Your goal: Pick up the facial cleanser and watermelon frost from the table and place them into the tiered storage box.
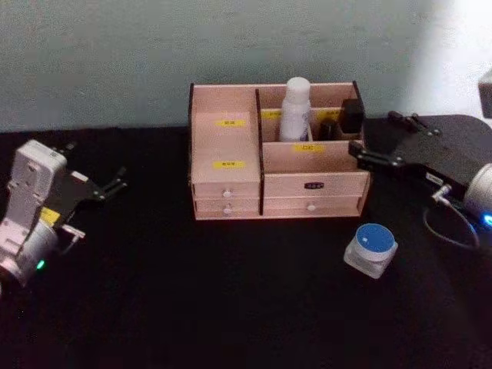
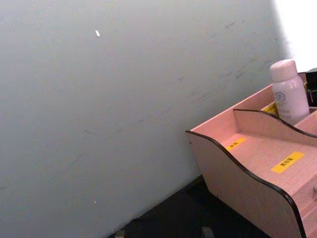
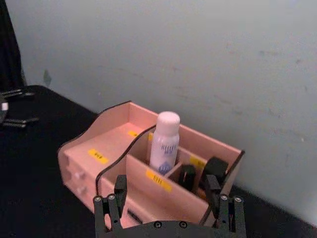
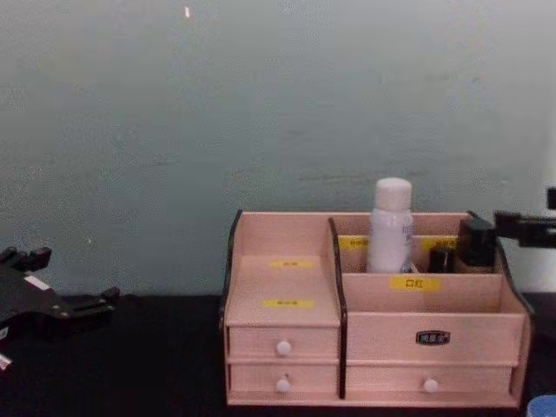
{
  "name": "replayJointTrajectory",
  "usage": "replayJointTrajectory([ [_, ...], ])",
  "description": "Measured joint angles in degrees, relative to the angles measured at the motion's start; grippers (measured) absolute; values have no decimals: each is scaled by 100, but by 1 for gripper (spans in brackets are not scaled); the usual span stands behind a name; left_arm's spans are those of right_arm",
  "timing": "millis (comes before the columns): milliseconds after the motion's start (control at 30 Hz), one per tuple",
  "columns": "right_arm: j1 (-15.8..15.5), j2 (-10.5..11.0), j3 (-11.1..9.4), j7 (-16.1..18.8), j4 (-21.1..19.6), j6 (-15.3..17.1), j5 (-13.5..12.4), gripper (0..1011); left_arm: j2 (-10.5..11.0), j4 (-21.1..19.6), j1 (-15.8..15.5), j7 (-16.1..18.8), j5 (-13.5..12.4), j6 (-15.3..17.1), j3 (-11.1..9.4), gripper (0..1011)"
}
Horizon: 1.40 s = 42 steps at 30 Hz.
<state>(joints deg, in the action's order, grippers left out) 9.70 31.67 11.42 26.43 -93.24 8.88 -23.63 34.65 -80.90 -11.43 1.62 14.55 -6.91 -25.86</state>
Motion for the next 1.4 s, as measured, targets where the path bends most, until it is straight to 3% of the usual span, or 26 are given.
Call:
replayJointTrajectory([
  [233,-587,358,-204,-66,-553,437,-379,1002,0,0,0,0,0,0,0,1001],
  [567,-1091,661,-231,-232,-802,840,-626,1000,0,0,0,0,0,0,0,1001],
  [867,-1165,748,-55,-416,-727,961,-645,1000,0,0,0,0,0,0,0,1001],
  [1400,-929,808,349,-446,-362,1079,-497,1000,0,0,0,0,0,0,0,1001],
])
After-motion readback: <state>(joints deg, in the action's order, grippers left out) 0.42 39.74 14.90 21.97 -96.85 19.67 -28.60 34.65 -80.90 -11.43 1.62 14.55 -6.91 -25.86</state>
